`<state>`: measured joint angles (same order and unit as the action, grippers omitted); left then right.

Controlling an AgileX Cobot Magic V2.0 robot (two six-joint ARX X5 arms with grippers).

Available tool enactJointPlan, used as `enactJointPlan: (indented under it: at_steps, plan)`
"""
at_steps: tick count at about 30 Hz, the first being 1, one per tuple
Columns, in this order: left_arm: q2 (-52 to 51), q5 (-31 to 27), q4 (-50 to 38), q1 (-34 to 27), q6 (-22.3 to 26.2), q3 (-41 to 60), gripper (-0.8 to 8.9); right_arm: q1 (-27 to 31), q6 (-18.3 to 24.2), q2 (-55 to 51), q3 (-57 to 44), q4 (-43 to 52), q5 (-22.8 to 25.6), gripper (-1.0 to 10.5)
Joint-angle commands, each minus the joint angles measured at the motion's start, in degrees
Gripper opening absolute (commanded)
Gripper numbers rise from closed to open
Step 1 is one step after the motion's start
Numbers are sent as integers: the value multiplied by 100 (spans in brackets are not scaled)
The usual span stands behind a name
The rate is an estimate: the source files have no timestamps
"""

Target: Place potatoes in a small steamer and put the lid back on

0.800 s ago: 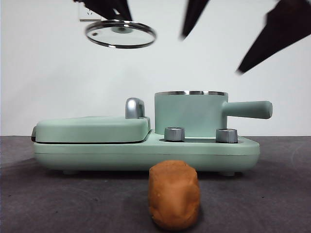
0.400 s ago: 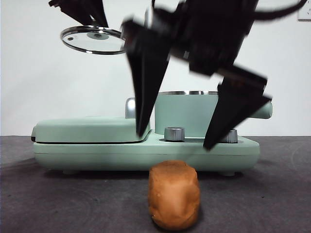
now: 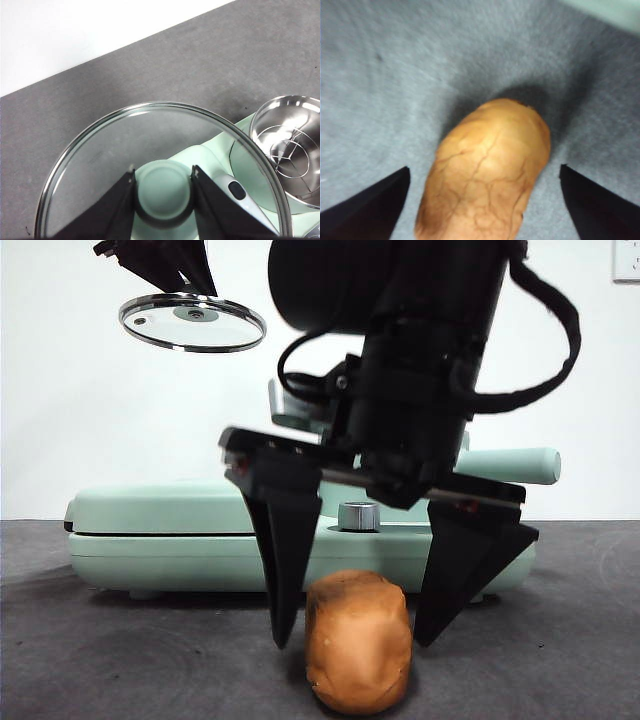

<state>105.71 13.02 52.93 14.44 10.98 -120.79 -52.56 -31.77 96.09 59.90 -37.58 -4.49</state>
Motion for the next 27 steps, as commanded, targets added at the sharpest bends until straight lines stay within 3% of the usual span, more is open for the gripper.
enactJointPlan:
  at_steps: [1,5,9,14,20,27]
  plan:
    - [31,37,-131,15,52,-173,23,-72,59,125,109,48,0,319]
    - [31,37,-125,15,52,-173,23,-72,94,120,125,28,-17,202]
    - [31,37,-125,15,52,-173,23,-28,151,118,450,-273,-155,195]
    - [31,37,-114,15,57,-173,23,177,874,118,1539,-1209,-153,195]
    - [39,37,-142,-20,57,-173,23,881,1587,160,3281,-2225,-155,195]
    - [68,39,-140,-17,55,-173,23,1897,1939,463,4830,-2361,-173,195]
